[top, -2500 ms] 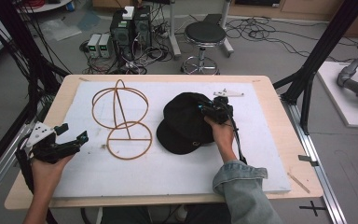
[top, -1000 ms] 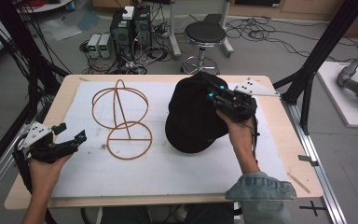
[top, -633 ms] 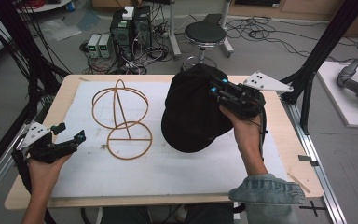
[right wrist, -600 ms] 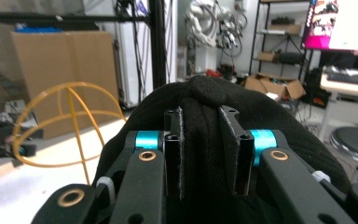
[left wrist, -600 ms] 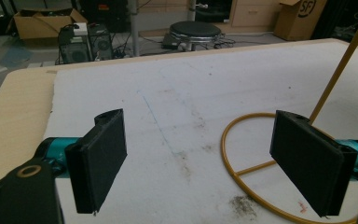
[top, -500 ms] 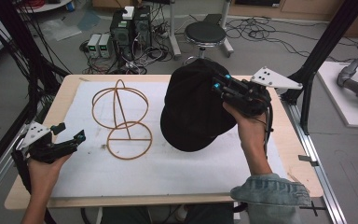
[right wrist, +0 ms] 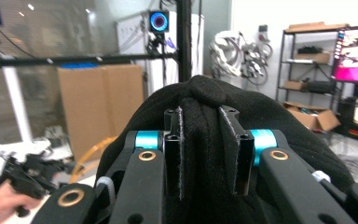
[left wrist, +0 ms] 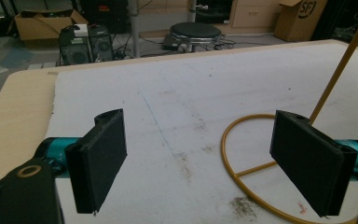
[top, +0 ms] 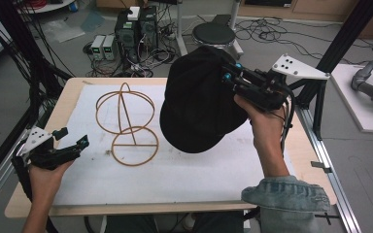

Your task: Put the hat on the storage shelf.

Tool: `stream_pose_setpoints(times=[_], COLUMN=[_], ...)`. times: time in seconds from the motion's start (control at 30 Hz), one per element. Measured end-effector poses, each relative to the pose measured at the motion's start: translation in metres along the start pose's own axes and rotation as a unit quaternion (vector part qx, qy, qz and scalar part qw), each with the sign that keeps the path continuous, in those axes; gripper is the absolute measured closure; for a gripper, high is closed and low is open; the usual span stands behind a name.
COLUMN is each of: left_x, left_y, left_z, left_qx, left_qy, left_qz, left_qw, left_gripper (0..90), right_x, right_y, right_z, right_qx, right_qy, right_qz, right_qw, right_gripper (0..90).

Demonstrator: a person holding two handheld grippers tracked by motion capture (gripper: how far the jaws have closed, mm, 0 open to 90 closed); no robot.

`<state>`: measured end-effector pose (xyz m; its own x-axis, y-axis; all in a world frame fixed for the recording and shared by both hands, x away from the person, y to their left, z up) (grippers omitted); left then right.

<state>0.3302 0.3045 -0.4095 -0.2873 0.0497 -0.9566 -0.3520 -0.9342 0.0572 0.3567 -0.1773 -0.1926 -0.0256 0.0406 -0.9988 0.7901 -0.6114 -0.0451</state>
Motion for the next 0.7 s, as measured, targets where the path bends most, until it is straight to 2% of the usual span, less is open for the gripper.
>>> stream_pose_setpoints(times=[0.27, 0.7], left_x=[0.0, -0.001], left_y=[-0.001, -0.003], left_z=[0.0, 0.002], left_qx=[0.0, -0.003], left_qy=[0.0, 0.003], left_qz=[0.0, 0.001], left_qw=[1.0, 1.0], left_gripper=[18.7, 18.8], right_x=[-0.016, -0.03], right_y=[-0.014, -0.035], right_z=[-0.014, -0.038], right_qx=[-0.035, -0.078], right_qy=[0.015, 0.025], right_qz=[-0.004, -0.014], right_qw=[0.9993, 0.9965], right_gripper=[74.2, 74.1])
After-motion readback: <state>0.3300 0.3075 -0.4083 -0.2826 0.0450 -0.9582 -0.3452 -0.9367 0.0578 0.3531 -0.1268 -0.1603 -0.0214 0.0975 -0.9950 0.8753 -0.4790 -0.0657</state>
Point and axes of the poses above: each handheld gripper's, and its own axes: z roughly backward along the jaws, x roughly out of its underside, y roughly to its right, the point moved 5 cm from there along -z, roughly forward along the jaws, and after that the axes turned 1 degree about -y, right-handed, at the moved point
